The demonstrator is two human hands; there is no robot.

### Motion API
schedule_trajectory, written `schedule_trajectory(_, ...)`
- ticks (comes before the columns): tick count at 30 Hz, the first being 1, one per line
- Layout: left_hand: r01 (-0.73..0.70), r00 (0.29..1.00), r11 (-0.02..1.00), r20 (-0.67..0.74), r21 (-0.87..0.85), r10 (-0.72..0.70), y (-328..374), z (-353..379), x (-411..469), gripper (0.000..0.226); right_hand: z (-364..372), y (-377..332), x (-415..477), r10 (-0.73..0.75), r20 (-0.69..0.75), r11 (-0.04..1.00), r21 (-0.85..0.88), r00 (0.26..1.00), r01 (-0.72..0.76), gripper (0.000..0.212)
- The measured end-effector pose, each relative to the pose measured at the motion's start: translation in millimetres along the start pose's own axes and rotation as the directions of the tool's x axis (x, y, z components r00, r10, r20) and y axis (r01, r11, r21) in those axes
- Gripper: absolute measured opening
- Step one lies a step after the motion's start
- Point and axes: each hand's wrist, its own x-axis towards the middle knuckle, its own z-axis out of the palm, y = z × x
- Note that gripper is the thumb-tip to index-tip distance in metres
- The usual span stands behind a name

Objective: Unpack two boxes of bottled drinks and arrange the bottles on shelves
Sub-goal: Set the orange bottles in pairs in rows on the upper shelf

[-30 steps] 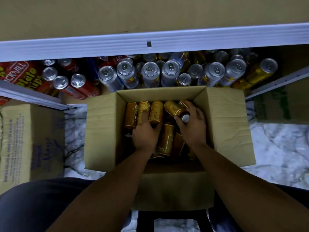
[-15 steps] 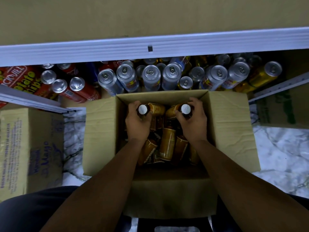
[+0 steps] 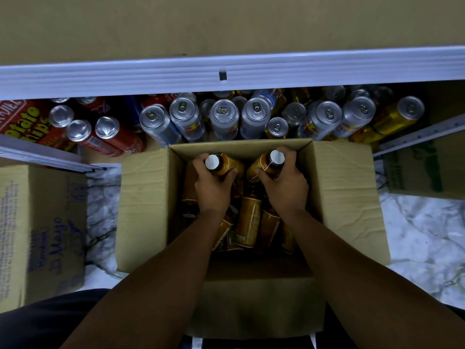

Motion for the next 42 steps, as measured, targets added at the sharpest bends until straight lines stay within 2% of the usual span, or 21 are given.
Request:
schedule_trajectory(3,0.003,1.0,1.0,-0.019,-0.016,-0.003,5.2,3.9,3.0,0.062,-2.8,-2.7,1.7,0.028,0.033,0.998,0.051,0.999,-0.03,0.064)
schedule_trajectory(7,-0.023,1.0,0.998,0.011,-0.064,0.023,7.1,-5.8,-3.1,0.06,-15.1,-1.6,1.4,0.092,0.097,0.918,0.377,0.991,-0.123,0.066)
schedule_trajectory(10,-0.05,0.996,0.987,0.064,-0.153,0.06,7.7,-16.7,-4.0,0.059,-26.7,-6.2,1.3,0.09,0.12,0.847,0.514,0.989,-0.139,0.063)
schedule_trajectory(15,-0.048,0.979,0.972,0.182,-0.229,0.091,32.5,-41.6,-15.5,0.066,-46.8,-22.8,-2.2,0.027,0.197,0.753,0.641,0.98,-0.15,0.063)
schedule_trajectory(19,-0.003,0.959,0.975,0.275,-0.22,0.065,73.3,-76.8,-35.4,0.068,-85.5,-49.4,-20.8,0.006,0.305,0.761,0.617,0.952,-0.203,0.069)
schedule_trajectory(24,-0.044,0.933,0.987,0.347,-0.156,0.097,167.2,-137.2,-91.0,0.066,-171.8,-122.5,-68.1,-0.003,0.364,0.76,0.606,0.931,-0.234,0.072)
schedule_trajectory(30,-0.114,0.901,0.988,0.407,-0.105,0.148,304.1,-230.6,-174.3,0.064,-305.6,-236.1,-129.2,-0.057,0.37,0.8,0.573,0.927,-0.179,0.065)
schedule_trajectory(35,-0.2,0.863,0.974,0.451,-0.107,0.227,424.9,-308.0,-235.3,0.066,-425.7,-333.3,-175.0,-0.151,0.335,0.817,0.572,0.93,-0.073,0.067)
schedule_trajectory(42,-0.45,0.791,0.883,0.401,-0.133,0.463,572.4,-389.2,-286.1,0.068,-547.3,-438.3,-197.3,-0.303,0.223,0.791,0.602,0.926,0.114,0.064)
